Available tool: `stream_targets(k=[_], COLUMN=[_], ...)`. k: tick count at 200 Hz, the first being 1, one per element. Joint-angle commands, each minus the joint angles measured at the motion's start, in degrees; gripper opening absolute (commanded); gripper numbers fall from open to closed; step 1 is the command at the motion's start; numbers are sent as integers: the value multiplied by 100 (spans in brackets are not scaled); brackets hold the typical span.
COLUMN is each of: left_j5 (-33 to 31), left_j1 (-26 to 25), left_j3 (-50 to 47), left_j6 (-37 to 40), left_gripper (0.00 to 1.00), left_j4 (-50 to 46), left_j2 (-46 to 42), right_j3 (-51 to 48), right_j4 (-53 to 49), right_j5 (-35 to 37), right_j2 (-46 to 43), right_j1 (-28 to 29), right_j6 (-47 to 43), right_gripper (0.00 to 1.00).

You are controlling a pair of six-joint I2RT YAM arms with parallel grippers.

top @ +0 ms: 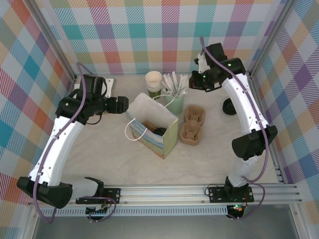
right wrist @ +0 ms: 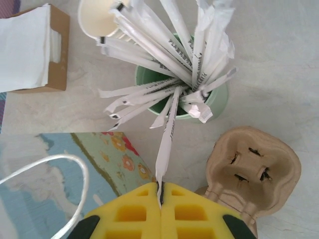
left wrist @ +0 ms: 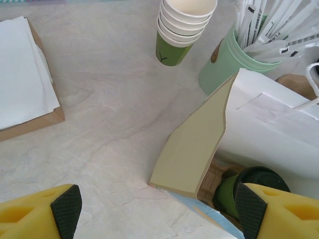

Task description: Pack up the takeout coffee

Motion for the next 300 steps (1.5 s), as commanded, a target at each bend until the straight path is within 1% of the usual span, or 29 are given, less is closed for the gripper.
stream_targets(k=[1,25,48,92,140,170,187,199,217,255,300], left_j5=[-130,-268,-533,-1171,-1754,-2220,-2584,-2712,-2720,-2739,-2756], left_j1=[60,60,60,60,60,60,60,60,60,60,60], left_j3=[-148,-273,-419,-907,-1440,-1611,-1623,-1630,-1684,-1728,-1764], left_j6=[-214,-370,-562,-1046,-1404,-1658,-1812,-1849,-1862,-1884,-1873], left_gripper=[83,84,85,87,90,91,91,91,91,91,92], left_j4=[258,381,519,847,996,773,538,456,450,446,397], left_j2=[-292,-473,-681,-1236,-1811,-2044,-2119,-2173,-2264,-2348,-2378], right_j3=[384,460,471,558,636,638,638,638,638,729,1113], right_j4=[-547,-756,-866,-979,-778,-382,-229,-192,-185,-91,-342], right_j5=[-100,-79,-172,-682,-1705,-2634,-2873,-2909,-2895,-2621,-2224], right_j2=[-381,-682,-1010,-1636,-2117,-2263,-2275,-2234,-2116,-1759,-1103], right_j1=[-17,-19,-17,-18,-17,-1,81,189,391,878,1388], right_j6=[-305,-391,-399,-268,-107,101,177,176,165,109,-80], right_gripper=[4,3,3,2,2,1,1,0,0,1,1])
